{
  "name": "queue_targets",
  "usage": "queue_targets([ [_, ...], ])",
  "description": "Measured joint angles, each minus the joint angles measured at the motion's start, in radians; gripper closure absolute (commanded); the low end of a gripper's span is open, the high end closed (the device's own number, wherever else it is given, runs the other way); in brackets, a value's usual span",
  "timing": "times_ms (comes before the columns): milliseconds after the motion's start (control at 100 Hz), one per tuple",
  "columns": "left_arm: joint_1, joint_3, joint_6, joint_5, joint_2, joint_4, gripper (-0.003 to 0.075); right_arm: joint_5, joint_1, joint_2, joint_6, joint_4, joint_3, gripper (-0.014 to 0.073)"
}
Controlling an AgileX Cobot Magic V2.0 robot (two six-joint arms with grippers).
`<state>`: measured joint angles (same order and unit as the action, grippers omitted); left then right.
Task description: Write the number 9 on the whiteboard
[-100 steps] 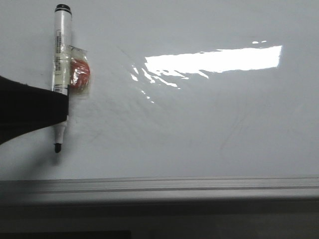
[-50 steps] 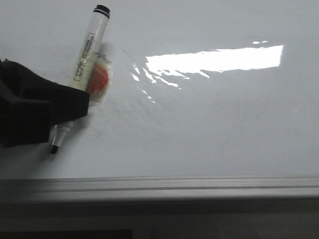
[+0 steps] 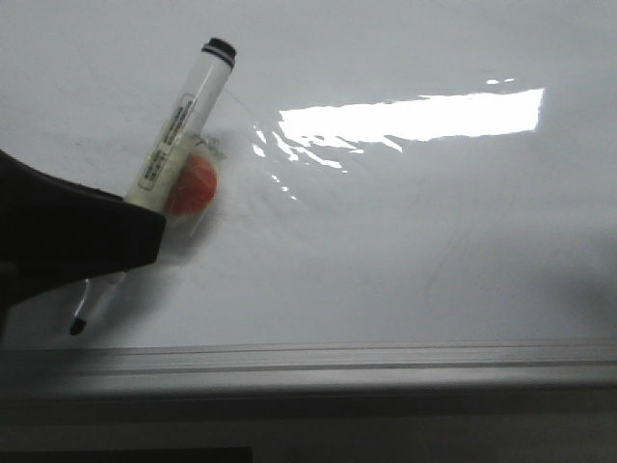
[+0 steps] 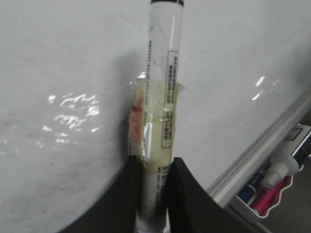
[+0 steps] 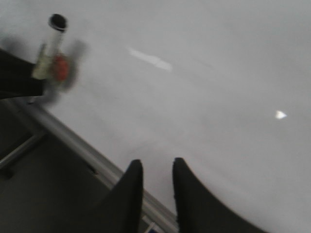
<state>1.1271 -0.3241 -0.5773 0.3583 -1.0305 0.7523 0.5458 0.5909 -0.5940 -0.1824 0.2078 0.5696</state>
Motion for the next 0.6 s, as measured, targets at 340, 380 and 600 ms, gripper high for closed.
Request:
queue_targets([
  [340,0.000,0.000,-0.308,-0.121,0.099,-0.053,0.0741,-0.035,0.321,-0.365,-0.021,0.016,0.212,0.0252],
  [380,0.000,0.000,-0.333,-0.127,0.099,-0.058,0.0741,-0.046,0.335,-0.393,-0.021,0.018,0.233,0.0252],
  [600,0.000,0.001,-0.373,-0.145,0.099,-0.107,0.0741,-0.076,0.345,-0.507,-0.021,0.020,0.302,0.0274],
])
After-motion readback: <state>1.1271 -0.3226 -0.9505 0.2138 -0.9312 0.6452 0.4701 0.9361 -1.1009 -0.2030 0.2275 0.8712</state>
